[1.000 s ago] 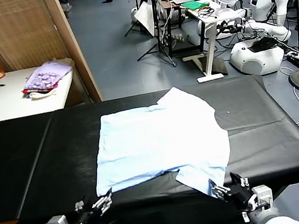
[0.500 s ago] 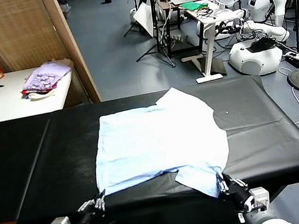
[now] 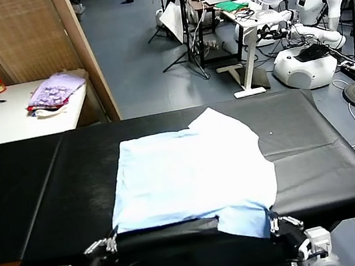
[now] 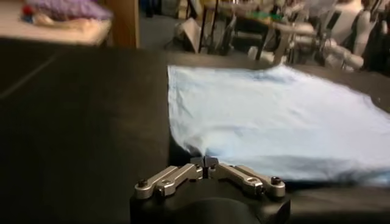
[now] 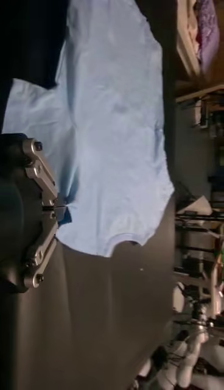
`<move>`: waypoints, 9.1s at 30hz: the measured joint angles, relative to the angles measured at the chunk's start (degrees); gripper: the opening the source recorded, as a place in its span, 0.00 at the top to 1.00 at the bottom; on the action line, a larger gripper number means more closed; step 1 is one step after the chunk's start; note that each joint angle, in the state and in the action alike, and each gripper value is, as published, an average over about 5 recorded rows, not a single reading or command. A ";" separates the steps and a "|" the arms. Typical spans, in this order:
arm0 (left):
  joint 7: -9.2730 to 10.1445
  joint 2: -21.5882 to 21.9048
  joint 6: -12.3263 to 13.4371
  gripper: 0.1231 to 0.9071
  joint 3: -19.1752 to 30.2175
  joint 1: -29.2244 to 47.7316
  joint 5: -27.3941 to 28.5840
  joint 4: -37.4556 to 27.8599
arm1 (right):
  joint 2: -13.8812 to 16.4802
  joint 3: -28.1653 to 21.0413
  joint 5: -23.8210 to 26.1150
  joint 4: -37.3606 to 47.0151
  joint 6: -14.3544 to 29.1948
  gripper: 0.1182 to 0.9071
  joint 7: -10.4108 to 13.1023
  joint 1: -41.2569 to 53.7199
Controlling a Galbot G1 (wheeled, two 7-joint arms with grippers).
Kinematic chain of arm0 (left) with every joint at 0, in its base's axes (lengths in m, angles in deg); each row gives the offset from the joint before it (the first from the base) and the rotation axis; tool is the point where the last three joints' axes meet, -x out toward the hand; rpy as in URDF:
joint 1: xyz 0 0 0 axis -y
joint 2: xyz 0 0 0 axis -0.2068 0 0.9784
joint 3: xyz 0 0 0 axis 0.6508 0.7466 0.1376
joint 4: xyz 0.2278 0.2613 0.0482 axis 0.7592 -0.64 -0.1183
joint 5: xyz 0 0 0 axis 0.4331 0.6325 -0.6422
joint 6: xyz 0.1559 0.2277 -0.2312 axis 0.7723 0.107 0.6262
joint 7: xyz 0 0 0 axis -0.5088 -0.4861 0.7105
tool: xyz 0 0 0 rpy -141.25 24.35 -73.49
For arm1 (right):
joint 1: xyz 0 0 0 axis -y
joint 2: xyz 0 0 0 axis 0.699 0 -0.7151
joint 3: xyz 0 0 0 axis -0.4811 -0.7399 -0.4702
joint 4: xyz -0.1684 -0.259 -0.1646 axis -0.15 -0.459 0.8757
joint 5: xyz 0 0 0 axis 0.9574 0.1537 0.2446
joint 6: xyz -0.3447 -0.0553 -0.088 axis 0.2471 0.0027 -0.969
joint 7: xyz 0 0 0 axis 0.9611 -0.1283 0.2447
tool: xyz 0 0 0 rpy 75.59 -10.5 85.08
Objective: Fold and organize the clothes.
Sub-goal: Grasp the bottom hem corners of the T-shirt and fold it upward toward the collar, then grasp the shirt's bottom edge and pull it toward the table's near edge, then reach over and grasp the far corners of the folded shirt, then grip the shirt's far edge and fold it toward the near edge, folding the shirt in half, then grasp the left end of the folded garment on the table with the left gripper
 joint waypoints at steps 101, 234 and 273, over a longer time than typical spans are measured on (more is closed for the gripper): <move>4.78 8.67 -11.48 0.15 -5.92 -0.51 -1.65 4.20 | 10.08 1.60 -6.52 0.41 -7.43 0.14 1.27 8.09; -0.36 12.00 -14.79 0.46 0.24 7.35 5.47 -3.43 | 10.35 -6.80 -10.74 9.92 -12.41 0.20 1.07 20.34; -2.24 5.00 -2.93 0.99 6.14 22.06 5.14 -23.32 | -2.24 -13.76 3.23 30.85 0.14 0.98 4.70 29.78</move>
